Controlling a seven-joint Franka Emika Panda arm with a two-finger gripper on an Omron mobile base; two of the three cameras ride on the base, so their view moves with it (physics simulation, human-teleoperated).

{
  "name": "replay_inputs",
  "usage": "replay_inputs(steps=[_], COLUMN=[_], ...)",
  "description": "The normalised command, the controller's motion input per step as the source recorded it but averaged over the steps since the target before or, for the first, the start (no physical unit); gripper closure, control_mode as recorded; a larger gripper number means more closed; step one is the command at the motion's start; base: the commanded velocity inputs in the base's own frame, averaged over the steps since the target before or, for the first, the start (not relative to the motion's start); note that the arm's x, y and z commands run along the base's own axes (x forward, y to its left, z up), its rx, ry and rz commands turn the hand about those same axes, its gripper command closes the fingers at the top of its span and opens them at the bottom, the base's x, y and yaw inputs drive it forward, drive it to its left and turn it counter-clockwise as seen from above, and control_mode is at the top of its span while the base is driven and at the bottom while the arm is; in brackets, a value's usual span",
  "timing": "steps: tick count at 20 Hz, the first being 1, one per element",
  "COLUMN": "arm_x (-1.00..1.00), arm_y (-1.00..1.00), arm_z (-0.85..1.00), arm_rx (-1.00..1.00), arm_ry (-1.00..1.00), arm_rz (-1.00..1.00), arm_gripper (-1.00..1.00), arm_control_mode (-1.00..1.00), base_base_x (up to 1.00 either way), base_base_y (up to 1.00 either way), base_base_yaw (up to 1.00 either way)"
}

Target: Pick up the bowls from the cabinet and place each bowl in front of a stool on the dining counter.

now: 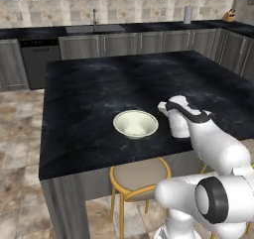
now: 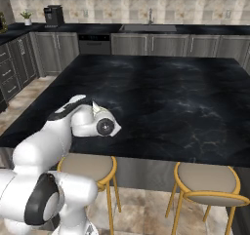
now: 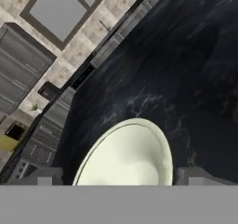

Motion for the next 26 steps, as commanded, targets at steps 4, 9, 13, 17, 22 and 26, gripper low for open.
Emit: replay_inputs(steps=[4, 9, 13, 17, 22, 26], arm_x=[-0.77, -0.73, -0.44, -0.56, -0.98, -0.97], arm_y=[-0.62, -0.64, -0.62, -0.58, -0.13, 0.34], arm_z=[1.00, 1.00, 1.00, 1.00, 0.85, 0.56], arm_rx=[0.00, -0.01, -0.05, -0.05, -0.03, -0.08], arm_ry=[0.04, 0.05, 0.11, 0.18, 0.33, 0.18], arm_rz=[0.00, 0.00, 0.00, 0.00, 0.00, 0.00], arm_gripper=[-1.00, -1.00, -1.00, -1.00, -1.00, -1.00], arm_control_mode=[-1.00, -1.00, -1.00, -1.00, -1.00, -1.00], base_base_x=[0.00, 0.00, 0.00, 0.00, 0.00, 0.00], base_base_y=[0.00, 0.00, 0.00, 0.00, 0.00, 0.00], base_base_yaw=[0.00, 0.00, 0.00, 0.00, 0.00, 0.00])
